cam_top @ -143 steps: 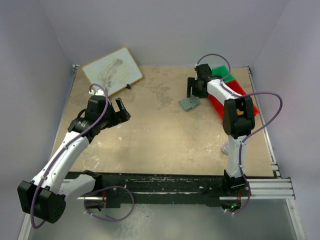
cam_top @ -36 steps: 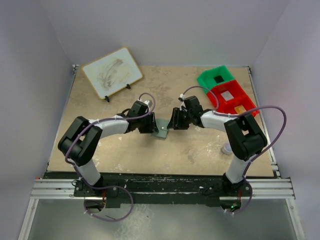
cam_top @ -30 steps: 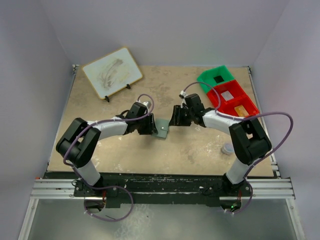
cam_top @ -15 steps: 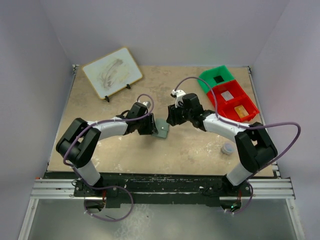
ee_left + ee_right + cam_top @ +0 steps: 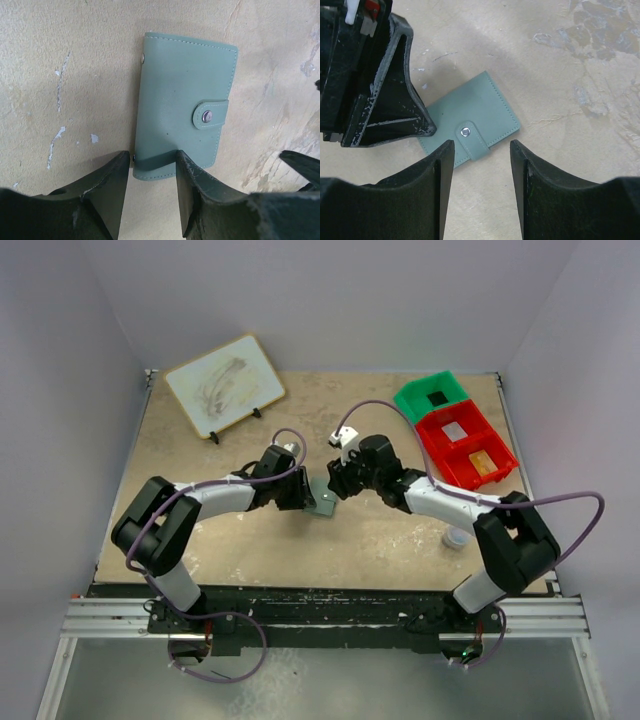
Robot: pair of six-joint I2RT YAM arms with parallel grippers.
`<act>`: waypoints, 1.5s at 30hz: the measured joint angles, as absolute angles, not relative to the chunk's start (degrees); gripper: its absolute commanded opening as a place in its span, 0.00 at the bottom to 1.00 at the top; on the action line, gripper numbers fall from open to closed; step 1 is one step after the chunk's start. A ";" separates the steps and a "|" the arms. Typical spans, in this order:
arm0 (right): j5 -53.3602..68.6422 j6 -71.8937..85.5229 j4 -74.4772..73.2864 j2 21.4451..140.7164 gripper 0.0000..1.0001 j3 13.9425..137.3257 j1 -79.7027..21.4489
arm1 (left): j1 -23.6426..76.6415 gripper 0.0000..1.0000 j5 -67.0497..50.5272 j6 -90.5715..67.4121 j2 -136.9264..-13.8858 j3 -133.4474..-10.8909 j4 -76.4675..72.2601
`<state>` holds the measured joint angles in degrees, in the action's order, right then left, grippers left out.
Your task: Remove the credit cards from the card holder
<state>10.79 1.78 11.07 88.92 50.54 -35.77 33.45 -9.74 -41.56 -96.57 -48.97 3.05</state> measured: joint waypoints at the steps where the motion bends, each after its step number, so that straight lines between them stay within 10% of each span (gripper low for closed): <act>1: 10.46 1.26 10.98 89.14 0.51 50.57 -36.07 | 33.45 0.40 -9.72 -41.60 -96.57 -48.97 3.05; 29: 5.39 -1.50 1.54 102.06 0.52 59.77 -41.30 | 33.45 0.35 -8.93 -42.57 -96.57 -48.82 3.18; 45: -3.31 2.90 0.45 103.13 0.26 61.32 -44.31 | 33.45 0.31 -8.34 -44.05 -96.44 -48.07 2.17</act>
<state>-3.31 2.90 0.45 103.13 61.32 -44.31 33.45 -8.34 -44.05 -96.44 -48.07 2.17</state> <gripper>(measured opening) 0.400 0.326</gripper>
